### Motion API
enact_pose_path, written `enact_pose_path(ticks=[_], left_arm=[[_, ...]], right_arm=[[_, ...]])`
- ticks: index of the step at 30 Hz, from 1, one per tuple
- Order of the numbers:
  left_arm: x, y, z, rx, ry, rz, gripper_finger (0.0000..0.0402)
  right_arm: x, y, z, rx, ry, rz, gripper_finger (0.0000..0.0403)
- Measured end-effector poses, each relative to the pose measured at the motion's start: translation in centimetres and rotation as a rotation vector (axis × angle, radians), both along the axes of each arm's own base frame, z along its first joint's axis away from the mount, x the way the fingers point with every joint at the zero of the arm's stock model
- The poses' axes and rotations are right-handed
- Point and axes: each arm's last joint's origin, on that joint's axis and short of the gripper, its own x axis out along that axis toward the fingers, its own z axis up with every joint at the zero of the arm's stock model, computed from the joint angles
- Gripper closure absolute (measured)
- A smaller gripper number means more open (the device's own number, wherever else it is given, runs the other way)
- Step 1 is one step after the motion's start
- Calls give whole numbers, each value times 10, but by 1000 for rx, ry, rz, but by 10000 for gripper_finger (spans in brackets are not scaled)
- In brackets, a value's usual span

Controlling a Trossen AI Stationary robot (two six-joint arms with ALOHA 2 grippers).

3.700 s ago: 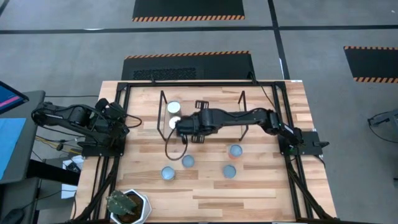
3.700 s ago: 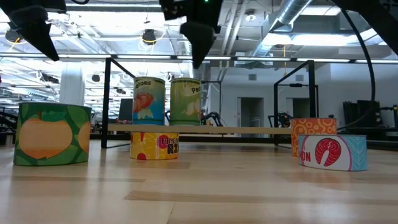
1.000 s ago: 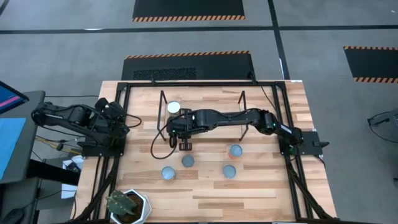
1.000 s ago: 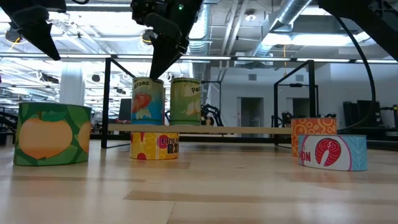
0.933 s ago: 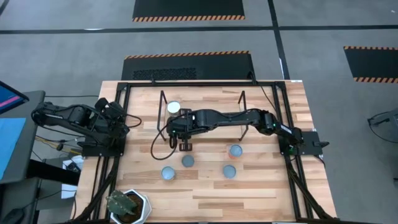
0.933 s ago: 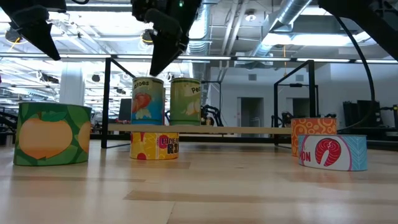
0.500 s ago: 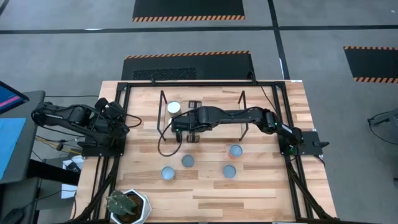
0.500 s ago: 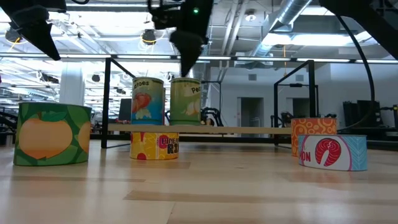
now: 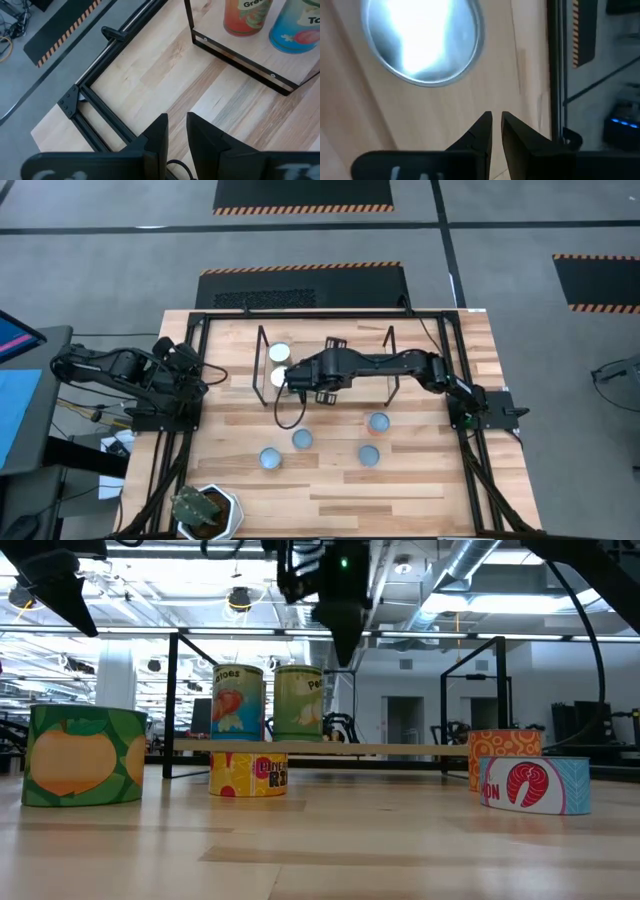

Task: Pick and place cans onto a shelf
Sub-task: Adjust the canned goods on the shelf

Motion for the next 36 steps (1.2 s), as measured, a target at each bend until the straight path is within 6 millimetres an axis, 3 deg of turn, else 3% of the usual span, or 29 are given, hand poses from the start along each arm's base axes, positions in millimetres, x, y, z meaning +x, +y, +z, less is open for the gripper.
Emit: enact_pose_path(ticks=[5, 10, 15, 22, 36], left_arm=[[0, 0, 0, 1, 0, 0, 341], [0, 0, 0, 1, 0, 0, 341], [0, 0, 0, 8, -2, 2, 341], [0, 0, 0, 10, -2, 3, 341], [0, 0, 0, 17, -4, 5, 341]], right_arm=[[-5, 0, -22, -22, 90, -7, 338], [-18, 0, -10, -27, 73, -6, 338], [-24, 1, -4, 20, -67, 31, 338], [-28, 4, -15, 126, -164, 103, 338], [-14, 5, -13, 165, -287, 180, 338]])
